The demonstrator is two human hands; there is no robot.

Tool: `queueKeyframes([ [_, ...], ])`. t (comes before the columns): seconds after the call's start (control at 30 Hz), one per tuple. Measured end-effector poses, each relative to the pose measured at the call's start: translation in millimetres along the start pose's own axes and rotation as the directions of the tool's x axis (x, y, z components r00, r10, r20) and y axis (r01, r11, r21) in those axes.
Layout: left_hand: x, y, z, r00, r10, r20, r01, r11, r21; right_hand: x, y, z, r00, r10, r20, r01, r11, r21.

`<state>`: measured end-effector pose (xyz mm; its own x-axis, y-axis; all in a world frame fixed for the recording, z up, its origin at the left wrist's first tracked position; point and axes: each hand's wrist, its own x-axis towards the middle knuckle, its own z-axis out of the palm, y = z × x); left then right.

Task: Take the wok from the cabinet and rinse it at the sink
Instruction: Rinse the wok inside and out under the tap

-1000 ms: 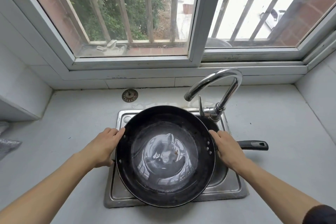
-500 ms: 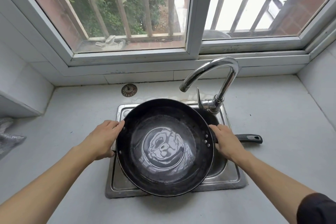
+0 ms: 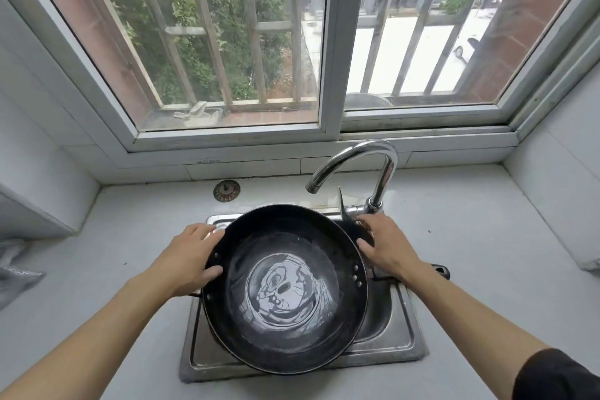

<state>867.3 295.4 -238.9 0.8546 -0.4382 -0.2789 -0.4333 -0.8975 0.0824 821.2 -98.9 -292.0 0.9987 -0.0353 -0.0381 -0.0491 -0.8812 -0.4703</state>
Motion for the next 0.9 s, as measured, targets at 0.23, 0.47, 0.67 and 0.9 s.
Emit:
queueKeyframes([
  [0.23,16.9,14.7,3.4,0.988,-0.040,-0.149,0.034,0.998,-0.047,40.5,-21.8,7.9,0.997,0.003,-0.073,0.003,0.997,0.080],
  [0.47,8.6,7.7,17.5,0.997,-0.075,0.016,0.074,0.996,0.043,70.6,-23.9,32.2,0.997,0.083,0.011,-0.083,0.996,0.019],
  [0.67,-2.5,-6.0,18.0,0.991,-0.054,0.126,0.045,0.996,0.071,78.4,-17.0,46.6,0.994,0.078,-0.076,-0.079,0.997,-0.007],
  [0.9,-12.2,-14.2,13.6,0.963,-0.076,0.257,0.041,0.989,0.139,81.7,-12.2,61.1,0.975,0.063,-0.213,-0.067,0.998,-0.012],
])
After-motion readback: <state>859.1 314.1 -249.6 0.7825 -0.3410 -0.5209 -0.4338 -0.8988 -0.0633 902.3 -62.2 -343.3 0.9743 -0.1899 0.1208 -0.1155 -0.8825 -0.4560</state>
